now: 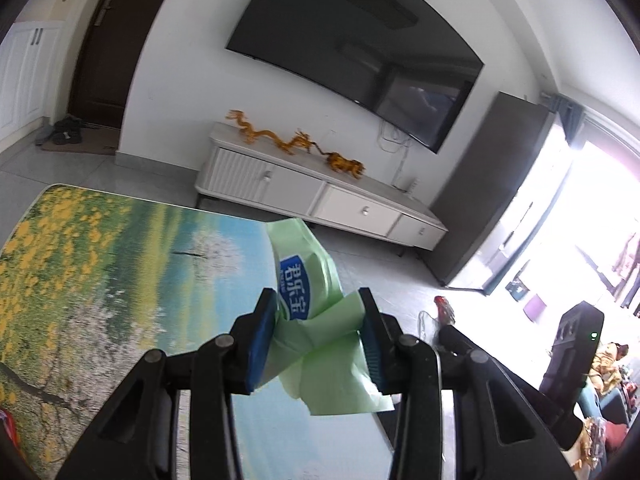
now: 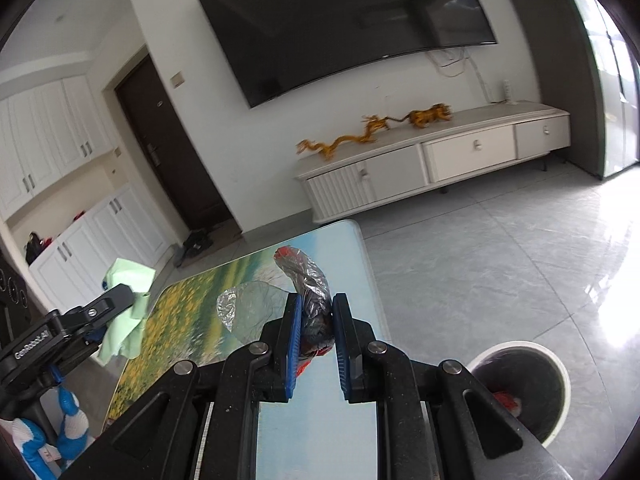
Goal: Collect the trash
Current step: 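Carry both items over the white bin and open both tools to drop them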
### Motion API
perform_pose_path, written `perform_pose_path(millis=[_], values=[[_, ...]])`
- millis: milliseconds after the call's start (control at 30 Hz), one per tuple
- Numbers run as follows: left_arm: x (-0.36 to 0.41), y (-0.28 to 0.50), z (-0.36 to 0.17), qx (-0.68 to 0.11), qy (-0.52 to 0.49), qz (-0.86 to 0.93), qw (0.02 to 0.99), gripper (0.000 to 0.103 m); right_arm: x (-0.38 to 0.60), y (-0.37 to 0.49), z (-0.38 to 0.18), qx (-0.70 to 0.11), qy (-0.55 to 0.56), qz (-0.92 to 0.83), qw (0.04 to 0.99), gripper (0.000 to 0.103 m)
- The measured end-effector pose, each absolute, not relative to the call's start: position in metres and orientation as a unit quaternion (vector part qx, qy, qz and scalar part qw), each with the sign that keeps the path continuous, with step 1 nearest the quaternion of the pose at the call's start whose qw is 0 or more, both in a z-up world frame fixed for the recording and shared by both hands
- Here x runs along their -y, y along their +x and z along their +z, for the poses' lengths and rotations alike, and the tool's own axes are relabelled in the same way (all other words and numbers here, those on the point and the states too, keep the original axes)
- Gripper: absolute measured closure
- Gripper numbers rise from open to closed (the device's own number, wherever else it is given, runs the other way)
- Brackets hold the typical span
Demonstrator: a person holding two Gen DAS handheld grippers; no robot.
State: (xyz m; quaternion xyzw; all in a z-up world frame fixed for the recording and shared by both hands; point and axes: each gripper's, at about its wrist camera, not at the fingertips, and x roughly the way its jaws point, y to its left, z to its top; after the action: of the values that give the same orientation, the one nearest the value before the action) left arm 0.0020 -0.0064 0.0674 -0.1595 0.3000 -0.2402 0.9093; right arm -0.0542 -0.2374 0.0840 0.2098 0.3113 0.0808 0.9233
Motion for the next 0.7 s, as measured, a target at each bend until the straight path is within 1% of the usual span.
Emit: perform_pose_path(millis=[167,333,567,700], values=[[0.046,0.002,0.066,-0.315,-0.141,-0.274,0.898,0.065,0.282,-0.065,0.072,-0.309,0.228,0.039,0.923,0.088],[0.11,0.006,0.051,-0.353,-0.108,-0.315,0.874,0.065,0.332,-0.075,0.044,-0.323,0.241,-0.015,0.915,0.088],[0.217,0.016,-0.001,-0.433,-0.048,-0.361,0.825,0.065,0.395,-0.08,-0.017,-0.369,0.268,-0.085,0.886,0.088],[0.262,0.023,-0.034,-0.47,-0.024,-0.371,0.801,0.063,0.421,-0.08,-0.06,-0.399,0.293,-0.109,0.862,0.088]])
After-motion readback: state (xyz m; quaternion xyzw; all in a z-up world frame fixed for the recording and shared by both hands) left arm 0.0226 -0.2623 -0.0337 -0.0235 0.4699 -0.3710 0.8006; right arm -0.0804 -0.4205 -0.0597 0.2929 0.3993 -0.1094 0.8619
